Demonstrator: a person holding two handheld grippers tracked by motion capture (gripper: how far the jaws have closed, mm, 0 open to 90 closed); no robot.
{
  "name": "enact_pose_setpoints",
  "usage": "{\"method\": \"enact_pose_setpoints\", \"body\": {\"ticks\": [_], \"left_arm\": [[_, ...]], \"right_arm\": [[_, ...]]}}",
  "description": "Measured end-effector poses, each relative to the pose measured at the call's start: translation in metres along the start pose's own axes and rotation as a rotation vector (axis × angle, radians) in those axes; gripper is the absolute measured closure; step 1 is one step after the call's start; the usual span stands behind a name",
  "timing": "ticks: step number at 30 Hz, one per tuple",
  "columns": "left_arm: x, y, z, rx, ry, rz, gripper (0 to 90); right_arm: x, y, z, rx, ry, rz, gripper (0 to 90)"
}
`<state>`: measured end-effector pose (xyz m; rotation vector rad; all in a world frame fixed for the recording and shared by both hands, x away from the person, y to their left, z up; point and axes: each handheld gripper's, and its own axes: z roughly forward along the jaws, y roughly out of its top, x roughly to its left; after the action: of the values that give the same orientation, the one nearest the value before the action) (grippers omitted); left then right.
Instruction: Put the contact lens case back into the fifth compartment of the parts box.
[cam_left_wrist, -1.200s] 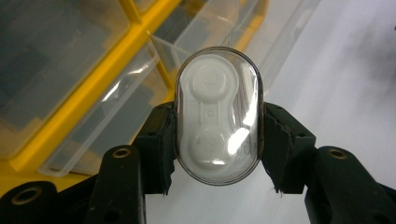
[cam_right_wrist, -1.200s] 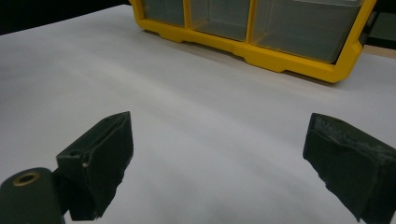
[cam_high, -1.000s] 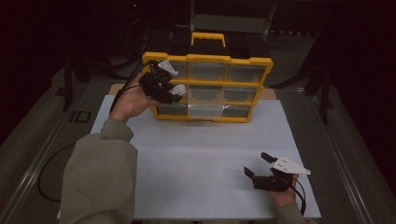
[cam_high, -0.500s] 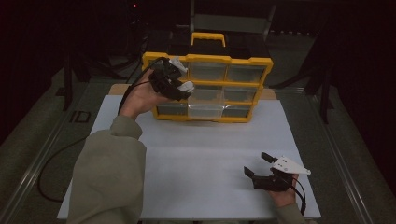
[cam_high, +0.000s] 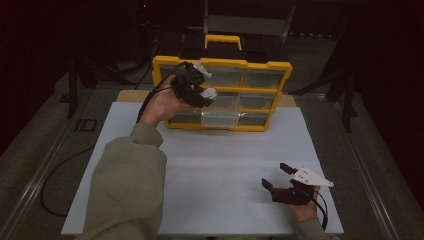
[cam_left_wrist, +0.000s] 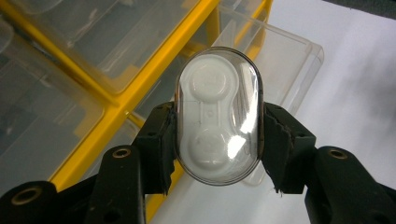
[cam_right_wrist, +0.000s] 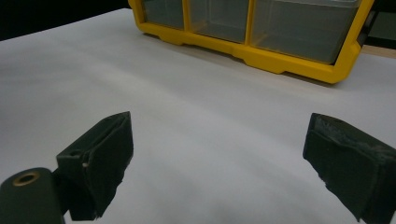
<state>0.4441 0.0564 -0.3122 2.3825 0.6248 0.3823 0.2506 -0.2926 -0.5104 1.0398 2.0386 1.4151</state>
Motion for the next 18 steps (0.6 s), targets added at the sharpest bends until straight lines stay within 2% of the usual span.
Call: {"method": "enact_pose_setpoints", "body": {"ticks": [9,18], "left_arm": [[-0.005,0.004,0.015,0.002,-0.004,-0.018,49.1],[-0.007,0.005,0.023,0.031,-0.005,-0.019,49.1]], "right_arm": [[0.000,0.000,-0.001,-0.004,-0.001,0.000,8.7],[0.001,0.000,-0.001,-0.004,0.000,-0.001,8.7]]}}
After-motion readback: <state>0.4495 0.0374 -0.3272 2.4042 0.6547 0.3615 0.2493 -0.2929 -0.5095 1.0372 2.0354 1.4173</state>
